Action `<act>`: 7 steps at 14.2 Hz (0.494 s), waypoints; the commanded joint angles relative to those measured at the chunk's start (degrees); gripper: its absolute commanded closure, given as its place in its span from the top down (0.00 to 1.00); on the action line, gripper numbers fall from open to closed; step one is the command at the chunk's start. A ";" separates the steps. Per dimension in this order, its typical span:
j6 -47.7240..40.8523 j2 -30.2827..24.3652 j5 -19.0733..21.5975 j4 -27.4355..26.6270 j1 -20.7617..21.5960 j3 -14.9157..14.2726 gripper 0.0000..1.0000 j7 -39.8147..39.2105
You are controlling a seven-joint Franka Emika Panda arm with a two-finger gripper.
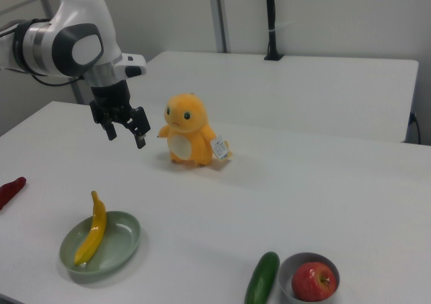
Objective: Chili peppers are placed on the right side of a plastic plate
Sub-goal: 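Move the open gripper from above the plate toward the red chili pepper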
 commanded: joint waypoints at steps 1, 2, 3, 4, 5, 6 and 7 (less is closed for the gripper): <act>-1.35 -1.29 0.80 -1.07 -0.18 -0.36 1.00 -2.85; -1.09 -1.21 0.80 -0.98 -0.27 -0.35 1.00 -2.86; -0.83 -1.21 0.80 -0.98 -0.27 -0.35 1.00 -2.78; -0.74 -1.38 0.80 -0.98 -0.27 -0.35 1.00 -2.51; -0.74 -1.65 0.89 -1.16 -0.19 -0.35 1.00 -2.34; -0.83 -1.65 0.89 -1.07 -0.19 -0.26 1.00 -2.16; -0.74 -1.65 0.98 -1.07 -0.01 -0.26 1.00 -2.07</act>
